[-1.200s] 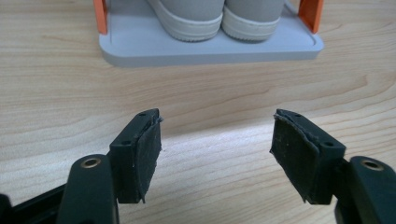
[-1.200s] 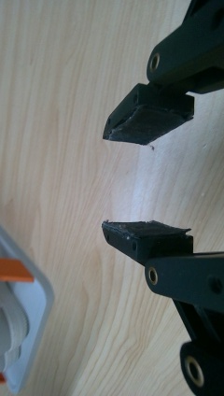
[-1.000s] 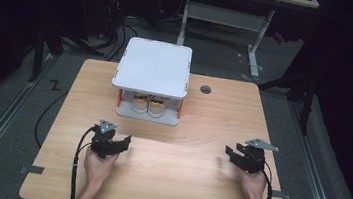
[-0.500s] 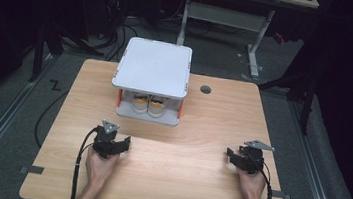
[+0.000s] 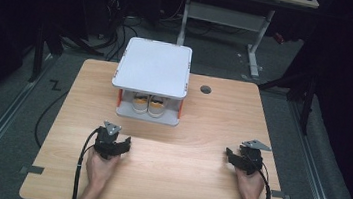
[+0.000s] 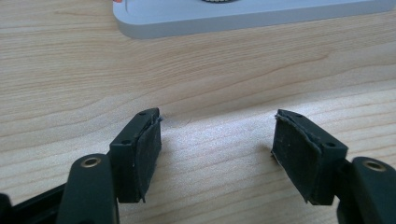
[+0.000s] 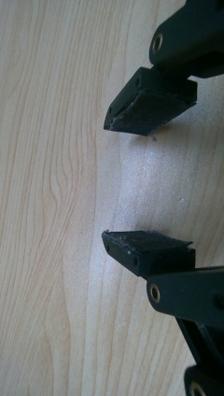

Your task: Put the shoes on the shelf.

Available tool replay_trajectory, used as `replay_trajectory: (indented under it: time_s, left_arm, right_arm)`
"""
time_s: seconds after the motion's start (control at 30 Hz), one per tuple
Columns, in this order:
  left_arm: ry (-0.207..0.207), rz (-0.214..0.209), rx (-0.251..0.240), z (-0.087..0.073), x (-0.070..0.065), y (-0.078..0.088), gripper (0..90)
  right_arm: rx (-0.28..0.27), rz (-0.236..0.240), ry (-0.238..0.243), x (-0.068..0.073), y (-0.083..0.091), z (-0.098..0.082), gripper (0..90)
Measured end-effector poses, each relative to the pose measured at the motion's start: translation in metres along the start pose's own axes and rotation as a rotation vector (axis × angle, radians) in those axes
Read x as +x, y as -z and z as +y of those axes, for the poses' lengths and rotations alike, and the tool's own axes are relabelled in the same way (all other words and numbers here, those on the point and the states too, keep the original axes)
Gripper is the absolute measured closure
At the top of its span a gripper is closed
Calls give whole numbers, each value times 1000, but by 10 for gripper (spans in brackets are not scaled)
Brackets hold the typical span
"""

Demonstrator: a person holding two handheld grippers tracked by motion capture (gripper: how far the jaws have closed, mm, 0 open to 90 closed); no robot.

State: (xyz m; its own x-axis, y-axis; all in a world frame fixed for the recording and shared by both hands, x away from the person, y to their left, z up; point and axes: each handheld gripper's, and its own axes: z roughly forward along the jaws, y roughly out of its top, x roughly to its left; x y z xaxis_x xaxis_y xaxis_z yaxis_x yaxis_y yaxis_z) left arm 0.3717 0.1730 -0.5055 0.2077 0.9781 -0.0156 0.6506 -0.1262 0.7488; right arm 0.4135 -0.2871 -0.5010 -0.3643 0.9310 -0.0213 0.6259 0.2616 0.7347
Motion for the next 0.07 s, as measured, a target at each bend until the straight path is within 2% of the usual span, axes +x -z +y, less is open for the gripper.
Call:
replay_trajectory:
  time_s: [0.07]
  left_arm:
    - [2, -2, -1, 0, 0, 0, 326]
  right_arm:
    - [0, 0, -1, 0, 0, 0, 391]
